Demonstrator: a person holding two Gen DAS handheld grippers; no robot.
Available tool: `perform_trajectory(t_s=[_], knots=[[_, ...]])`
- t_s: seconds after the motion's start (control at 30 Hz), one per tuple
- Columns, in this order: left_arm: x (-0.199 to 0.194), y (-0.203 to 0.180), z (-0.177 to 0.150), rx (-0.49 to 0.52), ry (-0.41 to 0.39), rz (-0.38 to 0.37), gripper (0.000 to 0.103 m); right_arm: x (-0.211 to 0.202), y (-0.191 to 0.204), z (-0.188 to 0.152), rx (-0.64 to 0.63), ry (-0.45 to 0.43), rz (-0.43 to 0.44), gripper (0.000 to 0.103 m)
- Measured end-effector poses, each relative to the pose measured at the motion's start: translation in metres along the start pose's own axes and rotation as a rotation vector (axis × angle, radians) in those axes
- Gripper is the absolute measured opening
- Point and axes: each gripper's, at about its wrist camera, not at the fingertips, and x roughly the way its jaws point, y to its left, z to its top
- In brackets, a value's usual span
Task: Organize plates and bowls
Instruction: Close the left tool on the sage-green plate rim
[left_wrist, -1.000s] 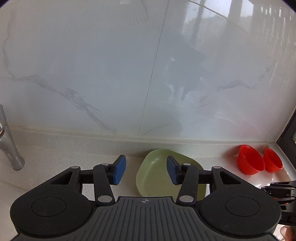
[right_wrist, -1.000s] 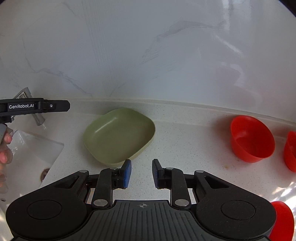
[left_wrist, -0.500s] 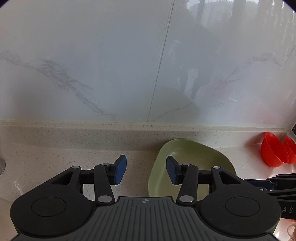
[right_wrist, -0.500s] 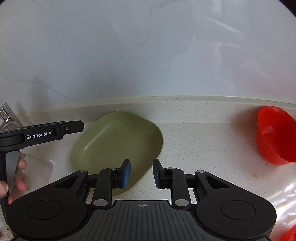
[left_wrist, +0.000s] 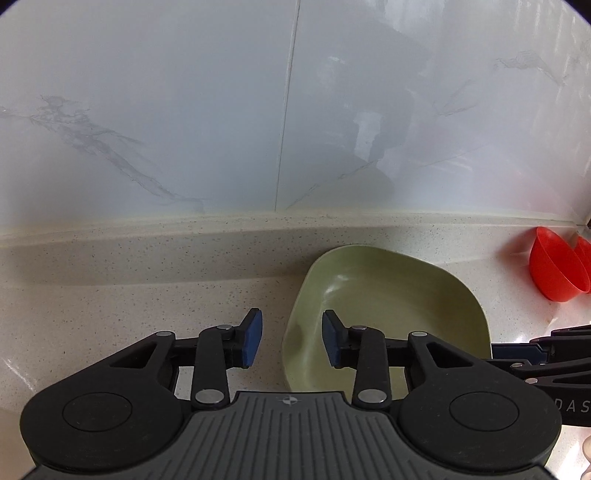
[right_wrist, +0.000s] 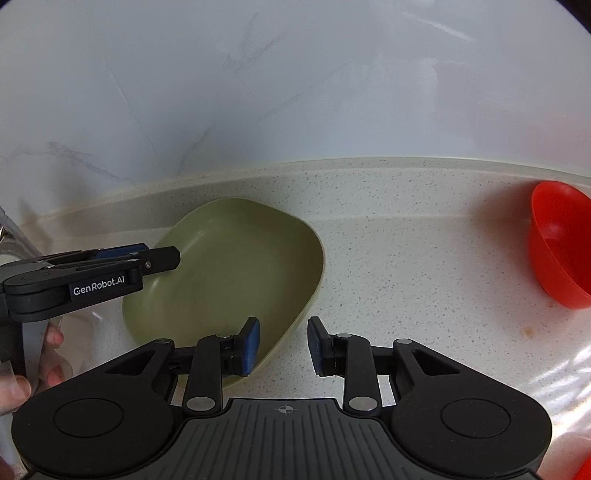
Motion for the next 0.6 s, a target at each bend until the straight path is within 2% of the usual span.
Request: perform_trajectory(t_s=[0.27,0.6], knots=[[0.007,-0.003,0.001,0.009,0.02,0.004,0.022,0.005,0.006,0.002,-0.023,0.013,-0.009,0.024],[0.009,-0.005,0.003,0.027,0.044,0.003,0.013,0.008,0.006,0.004,-0.029,0.015,-0.025,0.017]])
